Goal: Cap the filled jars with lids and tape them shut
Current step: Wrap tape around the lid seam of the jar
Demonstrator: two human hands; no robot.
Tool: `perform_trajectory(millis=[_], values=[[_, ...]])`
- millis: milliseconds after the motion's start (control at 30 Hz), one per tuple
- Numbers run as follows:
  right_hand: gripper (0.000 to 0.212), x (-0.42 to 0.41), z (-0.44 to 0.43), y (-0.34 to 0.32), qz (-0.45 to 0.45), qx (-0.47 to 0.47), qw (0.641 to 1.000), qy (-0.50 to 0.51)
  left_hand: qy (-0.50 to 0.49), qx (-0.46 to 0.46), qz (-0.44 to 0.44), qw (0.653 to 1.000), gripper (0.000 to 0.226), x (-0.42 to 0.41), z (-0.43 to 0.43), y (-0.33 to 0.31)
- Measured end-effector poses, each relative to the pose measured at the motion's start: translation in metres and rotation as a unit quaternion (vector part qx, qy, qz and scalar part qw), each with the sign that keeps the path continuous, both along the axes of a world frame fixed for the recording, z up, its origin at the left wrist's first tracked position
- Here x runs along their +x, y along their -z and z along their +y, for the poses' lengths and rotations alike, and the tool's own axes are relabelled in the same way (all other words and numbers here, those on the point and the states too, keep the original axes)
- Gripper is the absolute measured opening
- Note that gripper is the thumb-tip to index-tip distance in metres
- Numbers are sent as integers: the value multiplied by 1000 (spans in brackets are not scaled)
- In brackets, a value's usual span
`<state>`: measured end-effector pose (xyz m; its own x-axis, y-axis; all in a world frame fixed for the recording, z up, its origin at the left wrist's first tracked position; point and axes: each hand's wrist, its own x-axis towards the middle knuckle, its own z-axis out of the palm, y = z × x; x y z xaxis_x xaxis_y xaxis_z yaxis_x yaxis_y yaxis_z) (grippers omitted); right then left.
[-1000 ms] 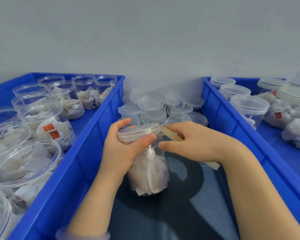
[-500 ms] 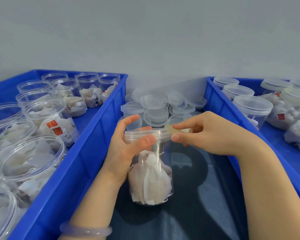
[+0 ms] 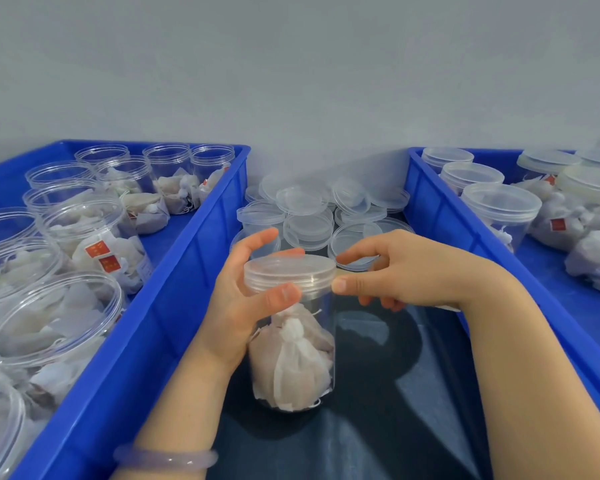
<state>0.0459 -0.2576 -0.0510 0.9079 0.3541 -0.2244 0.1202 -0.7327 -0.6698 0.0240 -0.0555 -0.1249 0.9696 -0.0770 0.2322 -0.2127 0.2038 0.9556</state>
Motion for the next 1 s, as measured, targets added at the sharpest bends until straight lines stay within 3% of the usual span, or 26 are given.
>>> perform_trajectory(millis=[100,233,400,667,800,900,1000], values=[[55,-2,-6,-4,-3,1,1000,4,-44,-10,-8,999,92,3,-2,2],[54,-6,-12,-11,-22,0,1000,11,-77,-19,-16,997,81,5,1,2],[50,-2,-6,-7,-40,-8,999,26,-36,-21,-9,999,102,-1,-2,-2],[64,3,1,1,-28,24,999,-4,18,-26,7,999,113,-2,-1,-1],[68,4,-3,3,-18,18,1000,-7,-27,-3,7,1000,114,1,-6,2],[74,3,-4,3,-9,-4,1000,-10,-50,4,14,999,105,3,-6,4],[80,2,-1,3,-38,-28,999,2,-67,31,7,997,79,3,-3,4]])
